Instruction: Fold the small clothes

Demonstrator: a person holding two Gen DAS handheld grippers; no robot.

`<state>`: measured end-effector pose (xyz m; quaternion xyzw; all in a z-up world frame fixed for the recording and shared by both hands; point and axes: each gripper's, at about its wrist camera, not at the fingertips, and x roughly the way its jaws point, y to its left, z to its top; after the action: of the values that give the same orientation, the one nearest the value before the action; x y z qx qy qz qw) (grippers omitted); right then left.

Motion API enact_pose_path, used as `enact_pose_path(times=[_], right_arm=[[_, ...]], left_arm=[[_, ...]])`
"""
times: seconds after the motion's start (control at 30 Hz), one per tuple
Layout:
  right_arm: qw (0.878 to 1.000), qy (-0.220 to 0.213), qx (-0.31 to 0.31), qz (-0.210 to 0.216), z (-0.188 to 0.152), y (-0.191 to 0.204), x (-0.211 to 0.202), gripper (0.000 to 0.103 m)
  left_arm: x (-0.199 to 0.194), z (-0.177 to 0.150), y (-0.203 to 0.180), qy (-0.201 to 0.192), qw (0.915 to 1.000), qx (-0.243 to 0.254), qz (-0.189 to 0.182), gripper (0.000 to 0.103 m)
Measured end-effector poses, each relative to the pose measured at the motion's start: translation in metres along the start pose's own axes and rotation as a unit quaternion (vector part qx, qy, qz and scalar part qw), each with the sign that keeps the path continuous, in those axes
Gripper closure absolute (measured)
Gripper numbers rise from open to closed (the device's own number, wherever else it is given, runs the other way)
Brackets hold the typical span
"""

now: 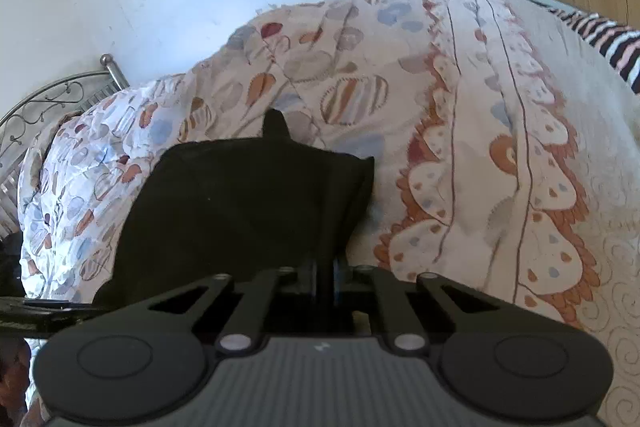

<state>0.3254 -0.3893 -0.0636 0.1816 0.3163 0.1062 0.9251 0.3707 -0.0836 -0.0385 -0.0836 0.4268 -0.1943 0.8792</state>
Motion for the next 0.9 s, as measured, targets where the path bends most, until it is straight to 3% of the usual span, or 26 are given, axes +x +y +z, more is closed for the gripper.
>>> enact_pose_path(times=[0.1,0.27,0.6,0.77,0.9], right_arm=[[1.0,-0.023,-0.007,0.01,0.007,0.013,-0.011,0.096],[0.997,-0.054,-0.049,0.022,0.022,0.053,-0.026,0.096],[0.982,-0.144,-0.1,0.067,0.04,0.135,-0.042,0.096],[0.982,-0.131,-0.1,0.092,0.025,0.164,-0.022,0.096],[0.99,-0.078,-0.078,0.088,0.006,0.161,0.001,0.096]], left_arm=[[-0.01,0.007,-0.003,-0.008,0.9999,0.003,-0.006,0.094],[-0.042,0.024,-0.02,-0.051,0.9971,0.056,-0.007,0.095],[-0.118,0.047,-0.02,-0.136,0.9822,0.121,0.047,0.095],[-0.143,0.03,0.0,-0.148,0.9763,0.129,0.091,0.095],[-0.14,-0.001,0.034,-0.12,0.9869,0.065,0.086,0.095]])
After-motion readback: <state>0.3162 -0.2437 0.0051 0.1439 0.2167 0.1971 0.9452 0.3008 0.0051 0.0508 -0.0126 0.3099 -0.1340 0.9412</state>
